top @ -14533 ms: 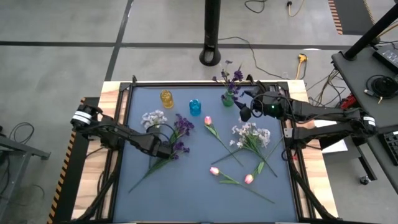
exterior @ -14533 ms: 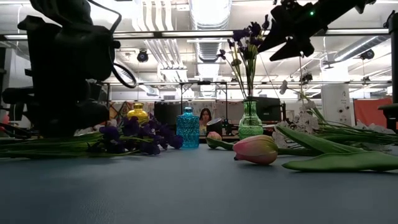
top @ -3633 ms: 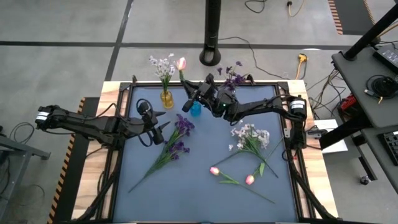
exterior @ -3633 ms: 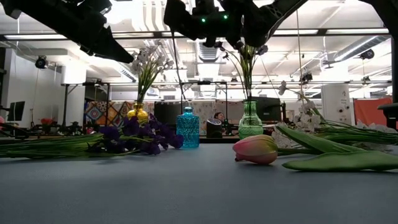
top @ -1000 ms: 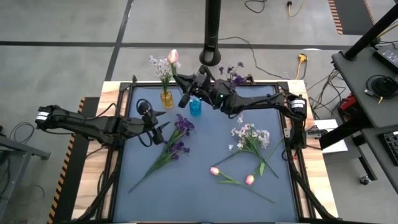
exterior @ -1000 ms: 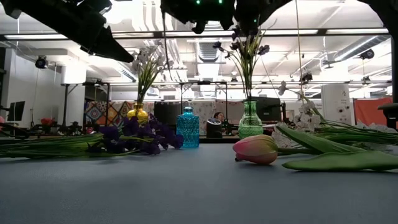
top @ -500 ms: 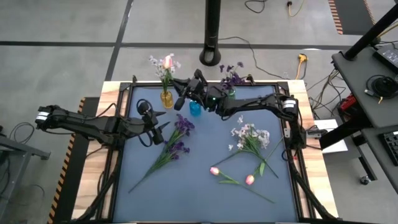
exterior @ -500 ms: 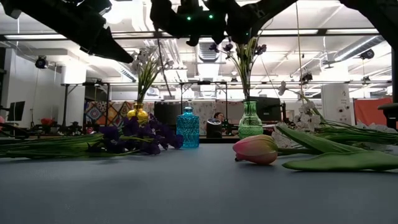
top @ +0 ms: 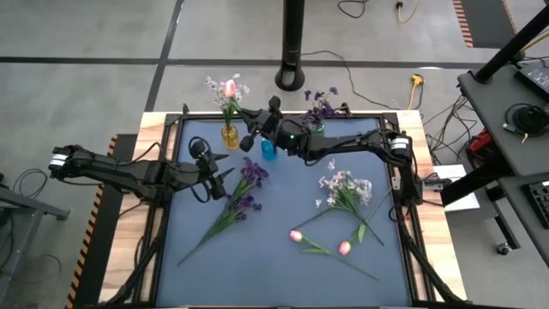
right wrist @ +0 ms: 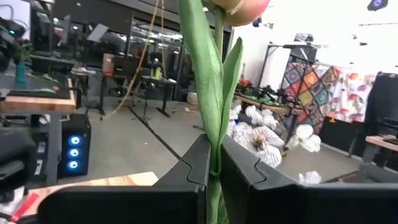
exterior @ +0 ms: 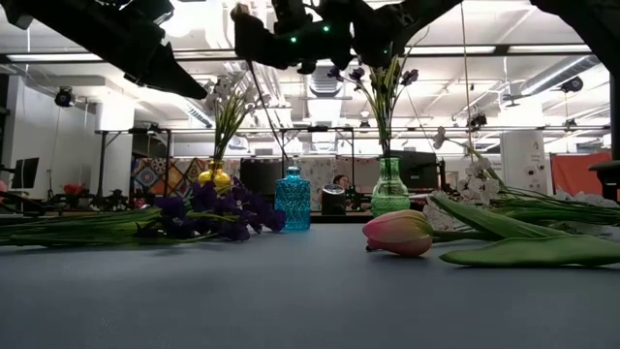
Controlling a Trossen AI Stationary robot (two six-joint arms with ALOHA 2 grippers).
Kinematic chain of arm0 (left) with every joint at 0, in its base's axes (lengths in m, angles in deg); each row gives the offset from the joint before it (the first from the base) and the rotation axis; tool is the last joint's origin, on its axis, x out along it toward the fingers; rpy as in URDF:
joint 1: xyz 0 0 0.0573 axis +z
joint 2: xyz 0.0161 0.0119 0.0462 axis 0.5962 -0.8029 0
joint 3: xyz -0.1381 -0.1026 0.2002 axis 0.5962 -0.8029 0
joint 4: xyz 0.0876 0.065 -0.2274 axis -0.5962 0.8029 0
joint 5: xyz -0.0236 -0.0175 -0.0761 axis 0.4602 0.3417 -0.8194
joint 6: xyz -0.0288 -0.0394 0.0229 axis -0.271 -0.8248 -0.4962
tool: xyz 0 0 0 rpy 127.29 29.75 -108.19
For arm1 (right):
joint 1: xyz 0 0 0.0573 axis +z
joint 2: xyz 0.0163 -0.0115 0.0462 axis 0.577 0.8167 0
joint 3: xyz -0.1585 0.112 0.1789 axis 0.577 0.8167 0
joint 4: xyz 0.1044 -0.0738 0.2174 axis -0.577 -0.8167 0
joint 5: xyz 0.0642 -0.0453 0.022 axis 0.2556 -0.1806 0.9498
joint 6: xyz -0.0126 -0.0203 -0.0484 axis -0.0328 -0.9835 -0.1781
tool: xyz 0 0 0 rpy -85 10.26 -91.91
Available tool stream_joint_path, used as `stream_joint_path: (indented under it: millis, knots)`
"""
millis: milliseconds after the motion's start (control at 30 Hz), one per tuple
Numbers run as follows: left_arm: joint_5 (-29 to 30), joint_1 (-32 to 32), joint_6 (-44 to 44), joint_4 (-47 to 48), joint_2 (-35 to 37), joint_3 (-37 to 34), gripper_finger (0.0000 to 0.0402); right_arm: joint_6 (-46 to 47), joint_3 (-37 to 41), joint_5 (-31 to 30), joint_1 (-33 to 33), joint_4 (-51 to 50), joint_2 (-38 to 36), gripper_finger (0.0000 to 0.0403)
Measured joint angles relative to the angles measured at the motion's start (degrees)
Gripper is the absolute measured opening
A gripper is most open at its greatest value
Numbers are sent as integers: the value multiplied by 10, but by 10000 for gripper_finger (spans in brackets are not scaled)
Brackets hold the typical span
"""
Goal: Sort flowers into vase by color
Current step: Put the top pink flower into the blue vase
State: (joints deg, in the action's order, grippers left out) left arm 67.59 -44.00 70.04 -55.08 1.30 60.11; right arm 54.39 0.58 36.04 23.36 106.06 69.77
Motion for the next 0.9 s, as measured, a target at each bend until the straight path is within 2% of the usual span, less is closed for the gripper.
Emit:
stream_joint_path:
  millis: [900]
  knots:
    - [0, 0, -11, 17, 0, 0, 204, 20, 22, -10, -10, 2, -1, 18]
